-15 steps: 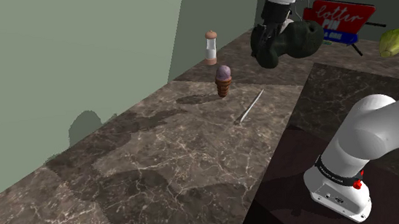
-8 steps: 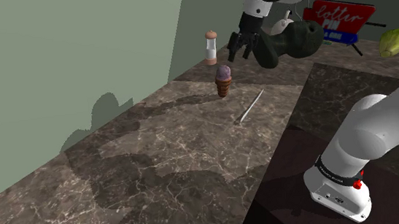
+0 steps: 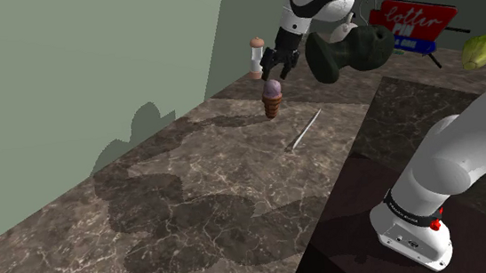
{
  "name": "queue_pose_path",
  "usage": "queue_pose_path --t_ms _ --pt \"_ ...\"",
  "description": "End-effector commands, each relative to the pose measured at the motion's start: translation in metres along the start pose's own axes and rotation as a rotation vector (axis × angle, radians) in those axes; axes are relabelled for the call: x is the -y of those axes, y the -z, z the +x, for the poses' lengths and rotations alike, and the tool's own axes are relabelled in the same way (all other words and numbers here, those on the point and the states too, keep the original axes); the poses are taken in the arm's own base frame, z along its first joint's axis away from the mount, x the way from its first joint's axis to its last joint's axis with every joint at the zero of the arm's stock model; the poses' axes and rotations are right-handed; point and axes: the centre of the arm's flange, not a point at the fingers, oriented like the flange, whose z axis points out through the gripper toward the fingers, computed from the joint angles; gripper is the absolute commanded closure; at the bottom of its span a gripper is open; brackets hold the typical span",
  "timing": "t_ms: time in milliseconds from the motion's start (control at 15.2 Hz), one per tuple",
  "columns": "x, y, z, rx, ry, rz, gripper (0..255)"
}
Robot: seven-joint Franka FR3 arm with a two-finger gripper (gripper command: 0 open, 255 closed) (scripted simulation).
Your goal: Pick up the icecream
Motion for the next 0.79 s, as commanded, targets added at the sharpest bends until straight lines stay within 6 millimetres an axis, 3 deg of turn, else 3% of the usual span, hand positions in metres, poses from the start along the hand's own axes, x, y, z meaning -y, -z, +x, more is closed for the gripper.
queue_pose_path --t_ms 0,198,330,396,726 --pt "-0.002 -0.011 0.000 -0.001 -0.001 0.001 0" --pt "-0.007 -0.029 -0.003 -0.001 -0.001 0.001 0" --pt "-0.007 -0.029 -0.003 -0.001 -0.001 0.001 0" --pt "-0.007 -0.028 -0.004 -0.001 -0.001 0.001 255" --pt "-0.008 -0.029 -0.004 -0.001 -0.001 0.001 255"
